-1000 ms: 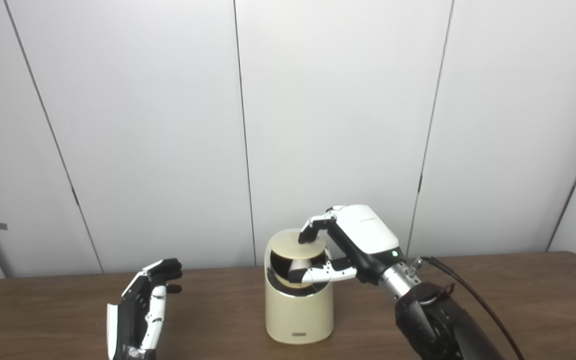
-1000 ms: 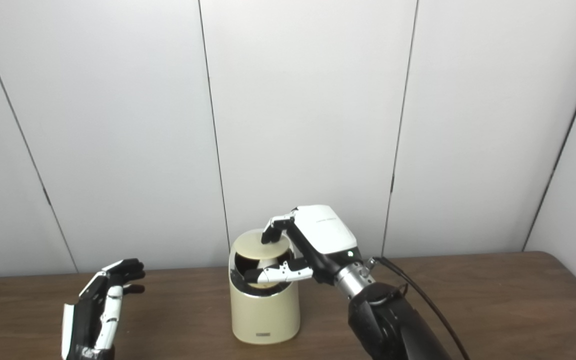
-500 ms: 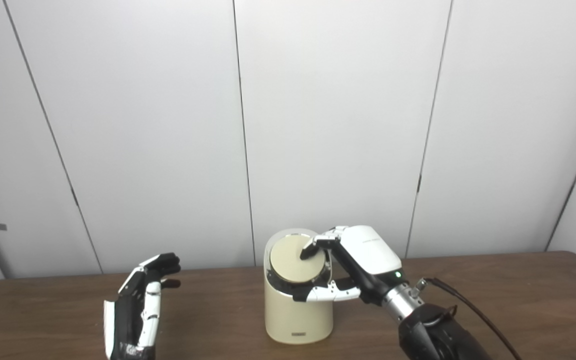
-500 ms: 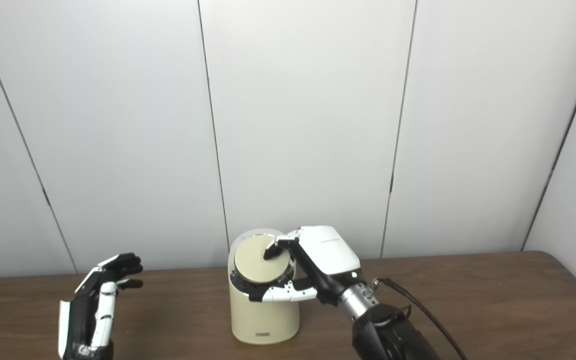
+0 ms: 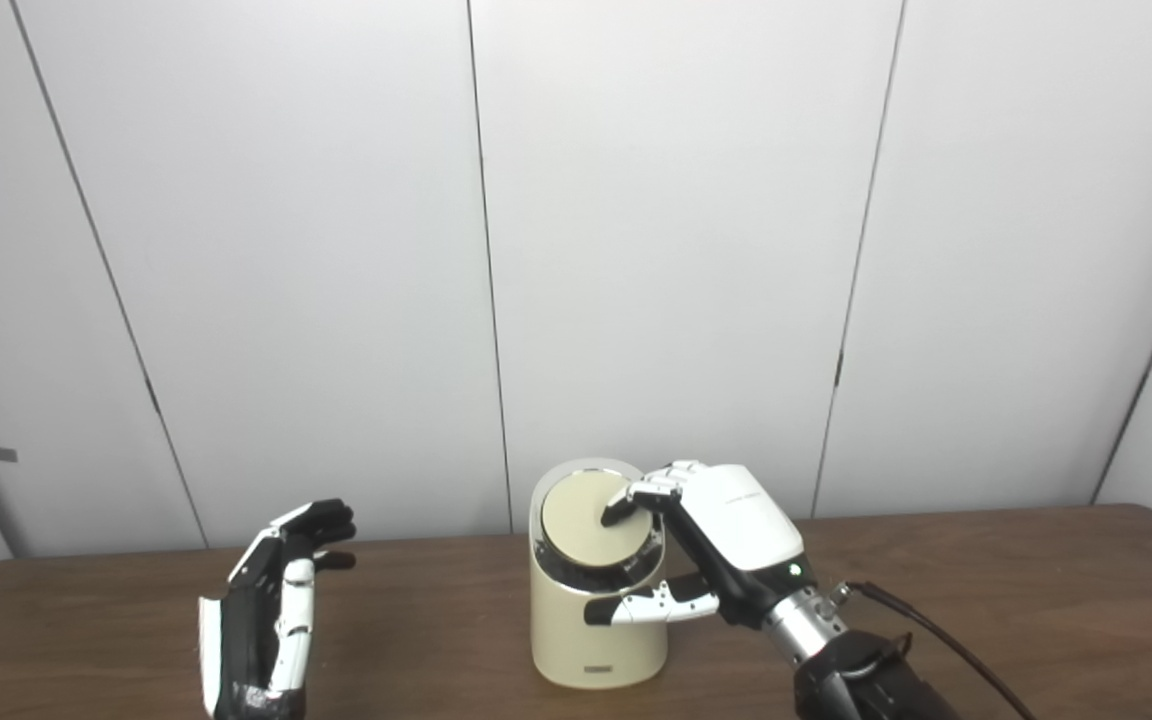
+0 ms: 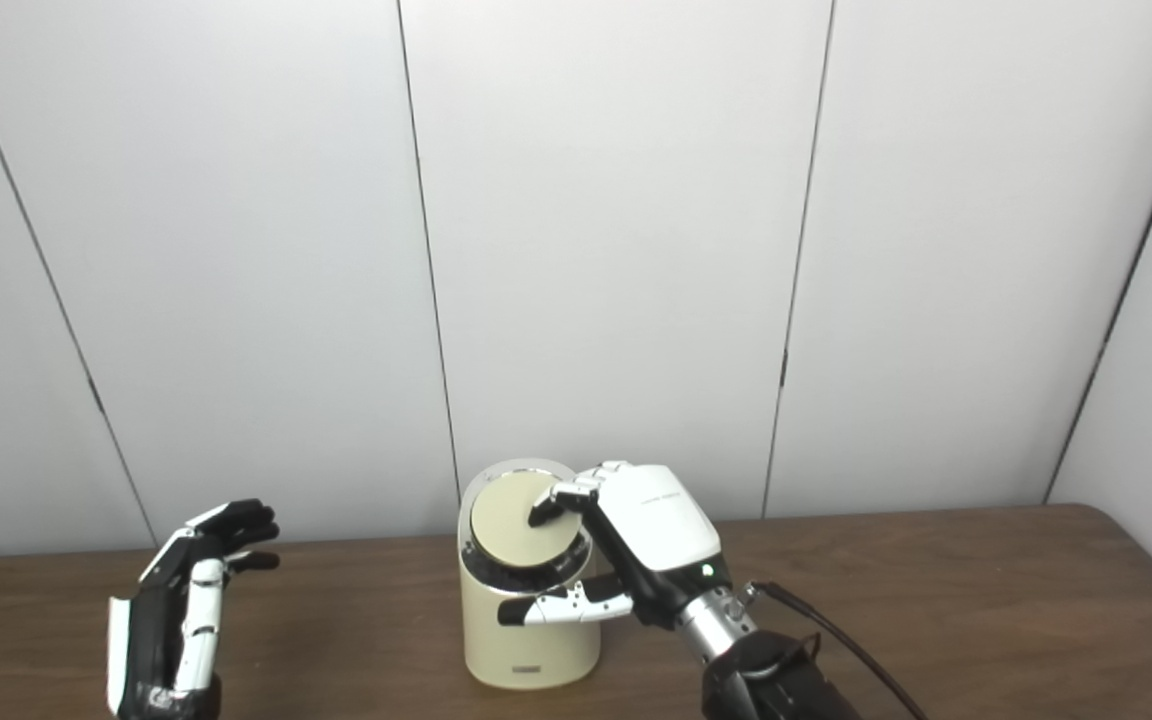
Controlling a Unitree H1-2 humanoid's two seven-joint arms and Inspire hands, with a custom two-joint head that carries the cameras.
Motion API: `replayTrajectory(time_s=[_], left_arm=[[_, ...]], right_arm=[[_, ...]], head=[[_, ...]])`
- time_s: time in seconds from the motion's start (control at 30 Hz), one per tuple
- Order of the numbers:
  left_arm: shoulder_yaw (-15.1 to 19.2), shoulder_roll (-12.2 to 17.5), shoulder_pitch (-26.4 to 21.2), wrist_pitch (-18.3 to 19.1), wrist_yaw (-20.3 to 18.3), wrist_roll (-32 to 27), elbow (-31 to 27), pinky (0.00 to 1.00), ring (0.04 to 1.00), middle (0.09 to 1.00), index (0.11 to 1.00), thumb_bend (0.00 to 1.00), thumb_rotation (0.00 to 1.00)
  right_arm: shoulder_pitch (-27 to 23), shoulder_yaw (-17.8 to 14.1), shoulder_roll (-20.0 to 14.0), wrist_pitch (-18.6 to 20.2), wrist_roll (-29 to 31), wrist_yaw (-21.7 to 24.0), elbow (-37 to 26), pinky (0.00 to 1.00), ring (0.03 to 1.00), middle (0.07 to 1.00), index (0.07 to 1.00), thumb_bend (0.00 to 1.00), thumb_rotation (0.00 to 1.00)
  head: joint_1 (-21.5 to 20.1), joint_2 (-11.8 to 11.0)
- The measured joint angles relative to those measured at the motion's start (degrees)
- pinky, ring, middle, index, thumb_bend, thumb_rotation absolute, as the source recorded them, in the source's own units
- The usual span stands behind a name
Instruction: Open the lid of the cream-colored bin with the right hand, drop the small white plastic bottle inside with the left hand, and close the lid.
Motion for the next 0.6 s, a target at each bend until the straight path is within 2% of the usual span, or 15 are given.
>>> replayTrajectory(time_s=[0.17, 0.27, 0.4, 0.6], left_arm=[[0.08, -0.02, 0.00, 0.00, -0.02, 0.00, 0.00, 0.57, 0.669, 0.682, 0.671, 0.25, 0.75], [0.16, -0.02, 0.00, 0.00, 0.07, 0.01, 0.00, 0.56, 0.665, 0.678, 0.667, 0.25, 0.74], [0.28, -0.04, -0.02, 0.00, 0.07, 0.01, 0.01, 0.56, 0.667, 0.679, 0.666, 0.24, 0.73], [0.28, -0.13, -0.02, 0.00, 0.12, 0.12, 0.01, 0.56, 0.663, 0.677, 0.665, 0.23, 0.75]], right_arm=[[0.12, 1.93, -1.12, 0.03, -3.14, -1.31, -0.52, 0.79, 0.711, 0.631, 0.609, 0.89, 0.94], [0.46, 5.04, -2.86, 0.44, -9.46, -1.76, -2.44, 0.82, 0.723, 0.637, 0.608, 0.91, 0.89], [1.09, 8.81, -4.12, 1.04, -17.35, -2.88, -4.48, 0.80, 0.717, 0.624, 0.599, 0.88, 0.87], [1.71, 9.71, -4.10, 1.80, -21.36, -4.12, -5.01, 0.78, 0.708, 0.617, 0.591, 0.85, 0.84]], head=[[0.00, 0.09], [0.00, 0.18], [-0.09, 0.00], [-0.26, -0.09]])
